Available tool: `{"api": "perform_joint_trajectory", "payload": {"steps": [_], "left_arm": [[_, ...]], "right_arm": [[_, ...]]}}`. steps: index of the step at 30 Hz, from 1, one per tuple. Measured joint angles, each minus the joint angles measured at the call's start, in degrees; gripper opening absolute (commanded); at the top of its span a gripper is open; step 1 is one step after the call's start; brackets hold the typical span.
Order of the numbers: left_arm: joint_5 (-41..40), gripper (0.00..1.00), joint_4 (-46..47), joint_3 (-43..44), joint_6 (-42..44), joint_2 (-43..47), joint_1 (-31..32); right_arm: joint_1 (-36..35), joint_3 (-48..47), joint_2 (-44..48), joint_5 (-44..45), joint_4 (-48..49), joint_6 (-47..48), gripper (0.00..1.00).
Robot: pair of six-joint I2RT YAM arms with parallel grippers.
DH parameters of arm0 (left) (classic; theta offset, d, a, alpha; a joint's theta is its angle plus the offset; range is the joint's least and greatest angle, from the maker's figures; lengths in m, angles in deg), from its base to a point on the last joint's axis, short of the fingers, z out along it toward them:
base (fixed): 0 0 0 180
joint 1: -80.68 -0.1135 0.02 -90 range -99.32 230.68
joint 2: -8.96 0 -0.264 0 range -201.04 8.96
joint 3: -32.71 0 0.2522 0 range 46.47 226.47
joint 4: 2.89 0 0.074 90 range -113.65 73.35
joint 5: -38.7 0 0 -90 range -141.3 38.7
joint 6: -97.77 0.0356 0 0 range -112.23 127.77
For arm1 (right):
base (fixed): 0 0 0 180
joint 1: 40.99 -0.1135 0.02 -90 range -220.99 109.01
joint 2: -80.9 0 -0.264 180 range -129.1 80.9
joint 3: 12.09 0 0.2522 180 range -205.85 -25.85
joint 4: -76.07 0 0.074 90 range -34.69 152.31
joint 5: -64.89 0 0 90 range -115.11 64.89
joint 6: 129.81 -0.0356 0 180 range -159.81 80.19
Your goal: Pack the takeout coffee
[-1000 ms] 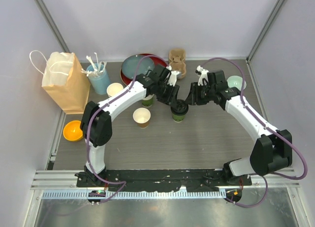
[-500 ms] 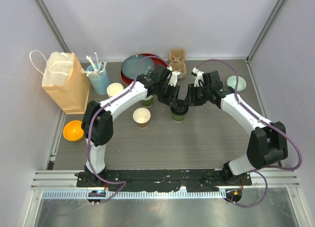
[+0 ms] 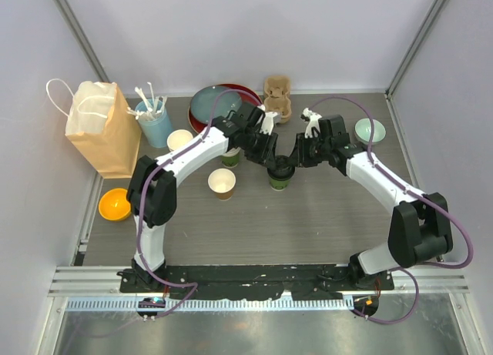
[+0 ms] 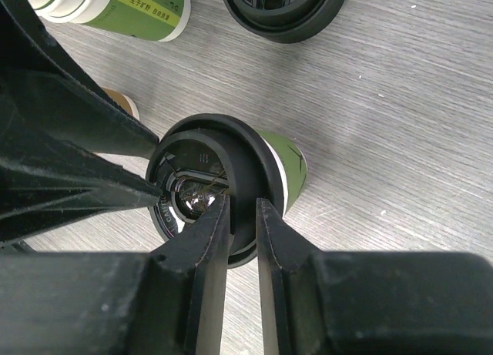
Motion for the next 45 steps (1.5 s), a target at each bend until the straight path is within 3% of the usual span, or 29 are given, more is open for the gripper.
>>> {"api": "perform_joint_trajectory", "payload": {"steps": [20,34,45], "left_arm": [[1.9,0.39,2.8,-3.1,-1.0,0.6,-0.6],[2.3,0.39,3.5,-4.3,-1.0,1.0,-0.9],[2.4,0.43,4.4,-5.1,-0.5,1.5,-0.9]], "right_arm": [[0.7,11.9,3.5,-0.6,17.2,-4.4,0.19],[0.7,17.7,3.3,0.1,28.2,-8.2,0.05],[-0.1,16.3,3.3,1.2,26.9,-7.5,0.06]]}}
